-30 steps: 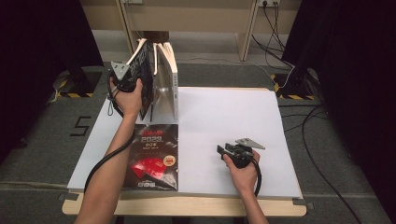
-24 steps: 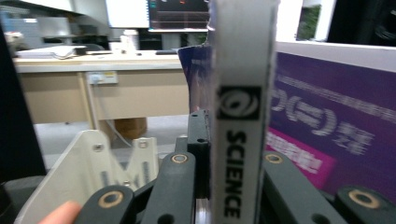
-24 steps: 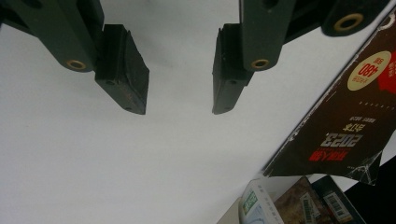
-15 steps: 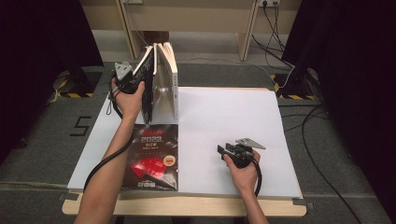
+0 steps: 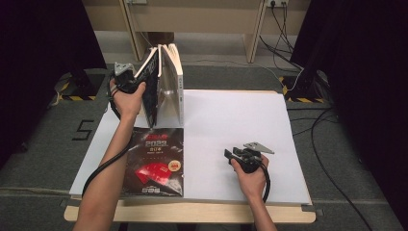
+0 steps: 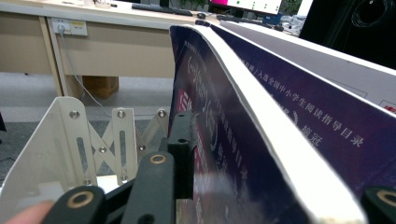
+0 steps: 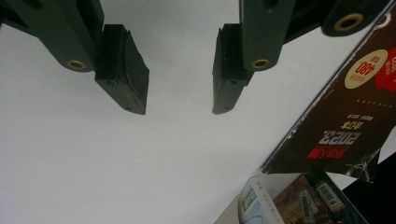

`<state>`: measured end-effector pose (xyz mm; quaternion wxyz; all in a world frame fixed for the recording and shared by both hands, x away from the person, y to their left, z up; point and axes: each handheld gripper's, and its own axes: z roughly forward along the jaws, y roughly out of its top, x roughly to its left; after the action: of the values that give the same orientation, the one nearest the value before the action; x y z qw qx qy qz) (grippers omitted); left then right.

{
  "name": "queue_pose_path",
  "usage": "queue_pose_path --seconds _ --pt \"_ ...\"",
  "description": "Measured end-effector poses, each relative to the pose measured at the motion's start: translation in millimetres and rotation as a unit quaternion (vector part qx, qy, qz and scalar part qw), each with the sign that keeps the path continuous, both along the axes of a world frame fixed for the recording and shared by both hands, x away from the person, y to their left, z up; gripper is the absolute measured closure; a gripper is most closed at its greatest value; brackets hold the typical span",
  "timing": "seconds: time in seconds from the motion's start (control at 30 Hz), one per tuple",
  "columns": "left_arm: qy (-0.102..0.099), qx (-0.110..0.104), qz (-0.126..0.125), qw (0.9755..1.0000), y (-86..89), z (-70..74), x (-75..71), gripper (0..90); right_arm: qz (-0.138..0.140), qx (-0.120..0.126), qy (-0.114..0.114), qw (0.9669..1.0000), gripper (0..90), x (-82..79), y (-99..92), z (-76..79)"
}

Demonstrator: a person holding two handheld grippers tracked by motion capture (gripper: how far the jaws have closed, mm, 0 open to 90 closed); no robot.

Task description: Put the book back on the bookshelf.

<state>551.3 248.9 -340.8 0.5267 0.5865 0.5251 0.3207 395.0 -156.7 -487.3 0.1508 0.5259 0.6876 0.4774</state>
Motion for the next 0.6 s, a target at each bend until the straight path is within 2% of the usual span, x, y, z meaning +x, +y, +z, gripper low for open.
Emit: queue_pose_path --seconds 0.07,0.27,0.4,0.5,0.6 --pt "0.0 -0.005 -0.001 1.0 0.7 -1.1 0.3 69.0 0.001 -0.001 -0.002 1.0 56.6 -0.1 0.1 0.2" --pt "0.011 0.013 0.003 0.9999 1.7 -3.2 1.9 73.7 0.001 0.0 -0.001 1.0 56.6 -0.1 -0.1 0.6" --pt "0.032 0.022 0.009 0.9992 2.0 -1.3 5.0 78.6 0.0 0.001 0.002 1.0 56.6 0.1 -0.4 0.3" --pt "0.061 0.009 -0.003 0.9981 2.9 -0.5 10.9 78.8 -0.001 0.002 0.003 1.0 56.5 0.1 -0.2 0.5" --pt "0.064 0.014 0.0 0.9979 2.5 1.0 12.0 80.1 0.0 0.0 0.003 1.0 56.4 0.1 -0.4 0.3"
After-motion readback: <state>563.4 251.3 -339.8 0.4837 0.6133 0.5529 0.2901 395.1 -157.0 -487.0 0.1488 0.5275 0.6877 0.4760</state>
